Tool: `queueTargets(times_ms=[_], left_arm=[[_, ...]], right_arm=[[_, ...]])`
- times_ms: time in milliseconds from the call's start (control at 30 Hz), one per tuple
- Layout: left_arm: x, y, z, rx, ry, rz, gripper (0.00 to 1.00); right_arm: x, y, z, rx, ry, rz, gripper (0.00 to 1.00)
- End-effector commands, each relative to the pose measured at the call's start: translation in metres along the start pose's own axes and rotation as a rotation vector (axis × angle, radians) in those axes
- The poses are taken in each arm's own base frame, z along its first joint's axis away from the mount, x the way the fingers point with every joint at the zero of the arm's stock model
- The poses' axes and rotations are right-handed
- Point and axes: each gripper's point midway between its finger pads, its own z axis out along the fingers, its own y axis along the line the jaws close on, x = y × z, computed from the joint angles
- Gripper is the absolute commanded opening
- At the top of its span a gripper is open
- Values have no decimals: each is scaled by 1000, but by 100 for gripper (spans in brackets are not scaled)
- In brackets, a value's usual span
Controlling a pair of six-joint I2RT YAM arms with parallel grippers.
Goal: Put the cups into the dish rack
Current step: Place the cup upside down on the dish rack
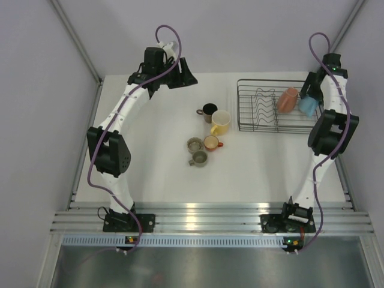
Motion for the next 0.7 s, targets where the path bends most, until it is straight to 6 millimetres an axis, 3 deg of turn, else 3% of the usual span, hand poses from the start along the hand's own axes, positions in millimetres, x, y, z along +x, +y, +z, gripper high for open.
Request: queueTargets(times_ms=[0, 167, 367, 433, 467, 533, 567, 667], left_arm=[[-24, -15, -16, 26, -68, 35, 63], [-24, -15, -16, 28, -67, 32, 63], [-25, -16, -18, 26, -71, 40, 63], [-26, -16, -19, 27, -72, 41, 63], [-26, -17, -19, 27, -73, 41, 64], [-25, -17, -19, 26, -71, 40, 64], [-24, -17, -20, 26, -71, 41, 64], [-24, -17, -22, 23, -72, 44, 66]], right_arm=[[-21, 12, 1, -26, -65, 12, 0], [-12, 14, 10, -29, -34, 5, 0], [-16, 12, 8, -22, -49, 4, 1], [-16, 13, 7, -24, -50, 4, 12], [-16, 12, 6, -24, -50, 4, 27], [-17, 11, 4, -21, -57, 8, 43], [-15, 11, 4, -20, -52, 8, 55], [-15, 10, 1, -17, -61, 6, 69]])
